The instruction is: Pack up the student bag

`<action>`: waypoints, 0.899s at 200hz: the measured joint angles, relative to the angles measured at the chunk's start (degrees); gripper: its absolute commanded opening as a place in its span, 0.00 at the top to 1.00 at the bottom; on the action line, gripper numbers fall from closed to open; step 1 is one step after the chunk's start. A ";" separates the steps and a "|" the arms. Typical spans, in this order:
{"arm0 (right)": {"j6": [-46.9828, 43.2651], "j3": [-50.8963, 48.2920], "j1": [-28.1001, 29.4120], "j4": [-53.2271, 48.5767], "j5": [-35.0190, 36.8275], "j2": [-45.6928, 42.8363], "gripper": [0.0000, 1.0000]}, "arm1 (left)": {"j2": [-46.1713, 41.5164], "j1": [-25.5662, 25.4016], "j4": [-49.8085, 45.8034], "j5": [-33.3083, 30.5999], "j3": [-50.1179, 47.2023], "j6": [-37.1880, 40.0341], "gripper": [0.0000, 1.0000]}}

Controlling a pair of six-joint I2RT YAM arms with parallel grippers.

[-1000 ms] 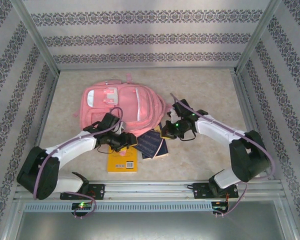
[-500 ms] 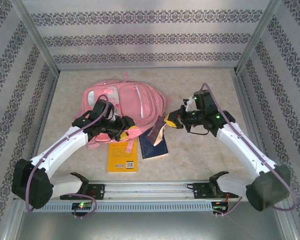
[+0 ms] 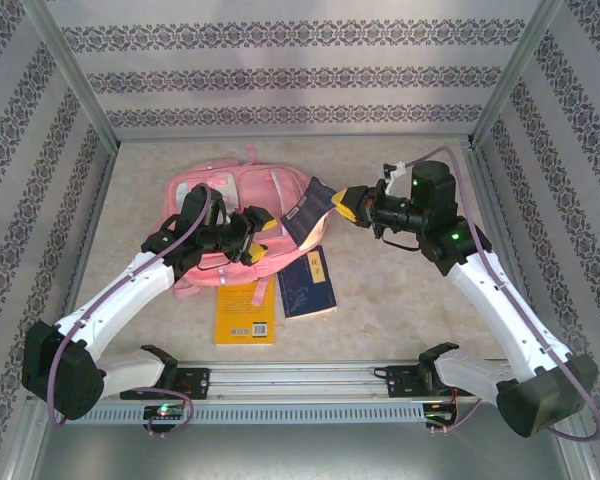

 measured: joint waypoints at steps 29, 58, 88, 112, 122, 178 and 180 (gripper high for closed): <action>4.46 -3.04 0.02 6.49 0.44 0.00 1.00 | 1.01 -0.74 5.46 -1.09 0.02 -2.82 0.34; 7.72 -4.92 0.87 10.62 1.64 0.00 1.00 | 1.70 -1.01 10.40 -2.97 -0.15 -5.64 0.36; 9.38 -5.44 2.43 13.77 2.10 0.00 1.00 | 5.09 -0.98 12.63 -4.13 1.81 -6.62 0.45; 10.12 -6.88 2.75 15.69 3.04 -0.22 1.00 | 7.37 -0.98 14.25 -5.44 4.11 -7.13 0.59; 10.32 -7.56 2.75 16.02 3.21 -0.26 1.00 | 7.48 -1.01 14.71 -6.16 4.57 -6.99 0.66; 10.47 -9.68 2.75 16.98 5.81 -0.55 0.81 | 6.38 -1.05 17.35 -12.33 5.99 -4.15 1.00; 10.58 -9.68 2.78 16.98 5.97 -0.55 0.77 | 6.38 -1.05 17.66 -12.50 6.03 -3.93 1.00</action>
